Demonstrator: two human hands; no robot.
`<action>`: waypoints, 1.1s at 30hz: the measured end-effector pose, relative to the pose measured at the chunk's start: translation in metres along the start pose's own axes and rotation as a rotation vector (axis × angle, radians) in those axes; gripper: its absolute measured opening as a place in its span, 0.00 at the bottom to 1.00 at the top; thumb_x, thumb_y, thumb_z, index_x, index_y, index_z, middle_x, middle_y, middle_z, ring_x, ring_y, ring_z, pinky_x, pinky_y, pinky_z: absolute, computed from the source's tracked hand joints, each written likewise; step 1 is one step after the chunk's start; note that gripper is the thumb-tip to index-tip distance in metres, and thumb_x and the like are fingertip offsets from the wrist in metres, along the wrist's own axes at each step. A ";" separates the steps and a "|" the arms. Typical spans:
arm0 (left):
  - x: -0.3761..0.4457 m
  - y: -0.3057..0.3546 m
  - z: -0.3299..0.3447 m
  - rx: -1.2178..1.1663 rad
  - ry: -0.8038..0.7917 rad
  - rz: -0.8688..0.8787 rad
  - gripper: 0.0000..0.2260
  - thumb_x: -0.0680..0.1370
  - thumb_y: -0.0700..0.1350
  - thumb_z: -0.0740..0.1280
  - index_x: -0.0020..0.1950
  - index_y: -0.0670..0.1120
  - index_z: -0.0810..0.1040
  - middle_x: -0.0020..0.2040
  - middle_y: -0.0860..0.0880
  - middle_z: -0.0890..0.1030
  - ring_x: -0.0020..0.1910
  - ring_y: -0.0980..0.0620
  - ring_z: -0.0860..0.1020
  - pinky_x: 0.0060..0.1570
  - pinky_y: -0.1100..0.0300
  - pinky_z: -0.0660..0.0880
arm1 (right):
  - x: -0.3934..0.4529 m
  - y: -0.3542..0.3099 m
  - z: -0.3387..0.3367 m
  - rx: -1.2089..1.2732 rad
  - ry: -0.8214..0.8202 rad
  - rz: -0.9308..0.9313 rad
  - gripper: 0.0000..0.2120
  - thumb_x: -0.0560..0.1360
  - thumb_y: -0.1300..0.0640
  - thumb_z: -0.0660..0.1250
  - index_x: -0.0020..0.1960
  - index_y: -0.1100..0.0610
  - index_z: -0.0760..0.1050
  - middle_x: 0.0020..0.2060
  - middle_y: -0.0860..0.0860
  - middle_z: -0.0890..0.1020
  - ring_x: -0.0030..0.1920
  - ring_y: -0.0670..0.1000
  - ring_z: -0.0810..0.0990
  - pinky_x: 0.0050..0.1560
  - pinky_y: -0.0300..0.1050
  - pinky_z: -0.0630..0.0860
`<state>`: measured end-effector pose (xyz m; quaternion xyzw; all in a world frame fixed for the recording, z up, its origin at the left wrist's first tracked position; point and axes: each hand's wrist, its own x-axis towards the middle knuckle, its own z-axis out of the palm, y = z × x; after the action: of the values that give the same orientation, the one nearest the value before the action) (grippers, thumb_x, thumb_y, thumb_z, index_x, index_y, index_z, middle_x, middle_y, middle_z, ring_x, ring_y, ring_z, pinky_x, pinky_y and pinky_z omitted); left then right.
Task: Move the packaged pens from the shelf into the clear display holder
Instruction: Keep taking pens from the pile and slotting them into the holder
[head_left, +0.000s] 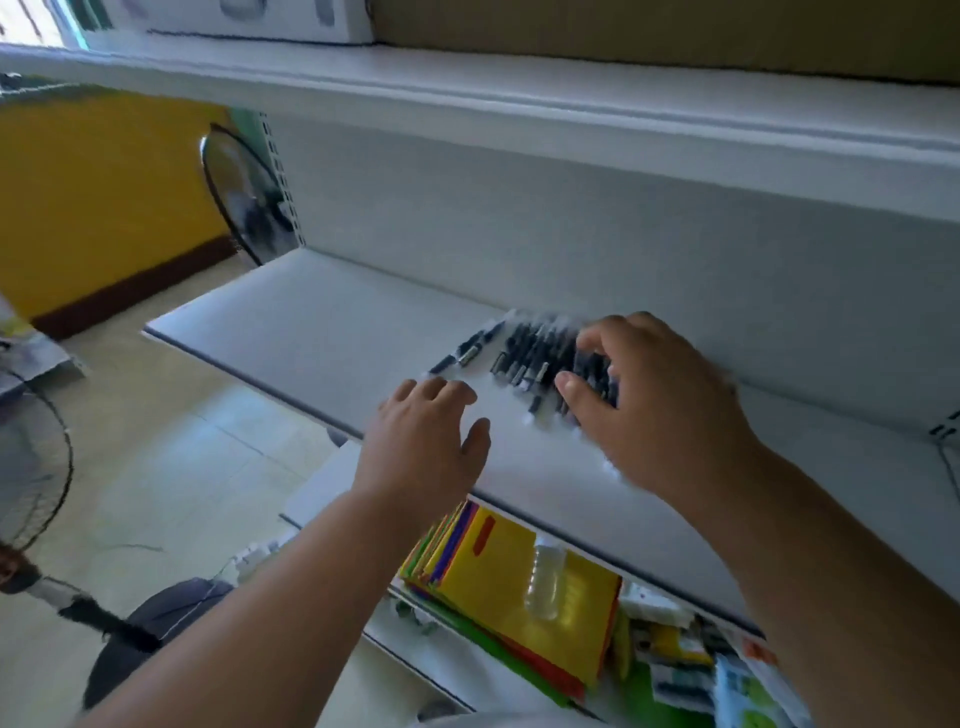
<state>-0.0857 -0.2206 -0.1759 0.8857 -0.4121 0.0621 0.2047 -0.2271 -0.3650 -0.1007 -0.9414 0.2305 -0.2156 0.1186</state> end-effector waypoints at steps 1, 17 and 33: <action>0.015 -0.011 0.003 -0.009 -0.005 0.026 0.16 0.79 0.55 0.62 0.64 0.51 0.77 0.57 0.52 0.79 0.60 0.48 0.75 0.61 0.51 0.72 | 0.004 -0.005 0.005 -0.011 0.004 0.039 0.15 0.76 0.43 0.65 0.59 0.50 0.74 0.52 0.47 0.75 0.47 0.47 0.75 0.44 0.41 0.66; 0.135 -0.068 0.033 -0.010 -0.275 0.145 0.21 0.77 0.59 0.61 0.60 0.45 0.75 0.59 0.44 0.77 0.60 0.41 0.74 0.58 0.51 0.71 | 0.035 -0.059 0.040 -0.175 0.082 0.394 0.15 0.76 0.43 0.63 0.56 0.52 0.74 0.50 0.48 0.77 0.46 0.50 0.77 0.43 0.43 0.68; 0.132 -0.069 0.019 -0.221 -0.294 0.262 0.11 0.83 0.51 0.53 0.43 0.48 0.67 0.41 0.47 0.74 0.38 0.44 0.72 0.35 0.53 0.67 | 0.030 -0.038 0.053 -0.146 0.148 0.544 0.14 0.76 0.46 0.67 0.57 0.54 0.76 0.46 0.44 0.72 0.45 0.47 0.73 0.45 0.40 0.66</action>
<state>0.0515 -0.2811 -0.1780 0.7962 -0.5535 -0.0871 0.2283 -0.1642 -0.3403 -0.1243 -0.8328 0.4974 -0.2268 0.0868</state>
